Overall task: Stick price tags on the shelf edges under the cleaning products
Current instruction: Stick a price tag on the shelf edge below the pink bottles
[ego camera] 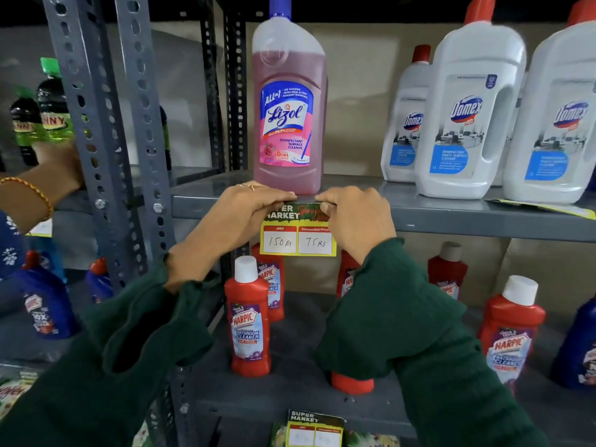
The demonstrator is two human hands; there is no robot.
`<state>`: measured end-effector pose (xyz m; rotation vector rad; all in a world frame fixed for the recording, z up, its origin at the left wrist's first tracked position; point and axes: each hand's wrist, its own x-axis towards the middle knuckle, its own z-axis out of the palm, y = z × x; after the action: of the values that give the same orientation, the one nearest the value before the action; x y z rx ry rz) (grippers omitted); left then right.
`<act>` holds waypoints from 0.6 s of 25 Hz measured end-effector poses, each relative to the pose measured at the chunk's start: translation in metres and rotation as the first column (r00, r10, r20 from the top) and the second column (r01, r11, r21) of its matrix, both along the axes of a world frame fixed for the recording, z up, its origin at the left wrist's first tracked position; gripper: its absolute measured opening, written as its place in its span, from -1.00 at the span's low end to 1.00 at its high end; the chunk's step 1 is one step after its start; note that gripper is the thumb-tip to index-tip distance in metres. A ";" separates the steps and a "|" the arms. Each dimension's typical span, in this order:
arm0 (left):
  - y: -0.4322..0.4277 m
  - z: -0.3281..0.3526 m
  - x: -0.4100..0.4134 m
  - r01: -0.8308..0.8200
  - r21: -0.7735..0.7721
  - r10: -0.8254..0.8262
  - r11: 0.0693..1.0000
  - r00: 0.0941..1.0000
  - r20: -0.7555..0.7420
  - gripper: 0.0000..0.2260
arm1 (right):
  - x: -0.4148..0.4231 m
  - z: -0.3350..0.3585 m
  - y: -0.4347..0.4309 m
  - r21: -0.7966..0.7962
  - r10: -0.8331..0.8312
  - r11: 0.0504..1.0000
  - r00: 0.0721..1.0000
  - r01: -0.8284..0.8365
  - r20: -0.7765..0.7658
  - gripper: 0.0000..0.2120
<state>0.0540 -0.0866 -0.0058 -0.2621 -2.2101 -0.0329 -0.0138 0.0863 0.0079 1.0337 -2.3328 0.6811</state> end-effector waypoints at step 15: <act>0.004 -0.015 -0.004 -0.066 -0.051 0.062 0.997 0.995 -0.076 -0.69 | 0.002 -0.009 0.001 -0.019 -0.005 1.000 0.995 0.003 -0.100 -0.63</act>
<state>0.0498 -0.0823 -0.0203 -0.2187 -2.1464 0.0698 -0.0117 0.0877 -0.0013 1.0312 -2.2376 0.6332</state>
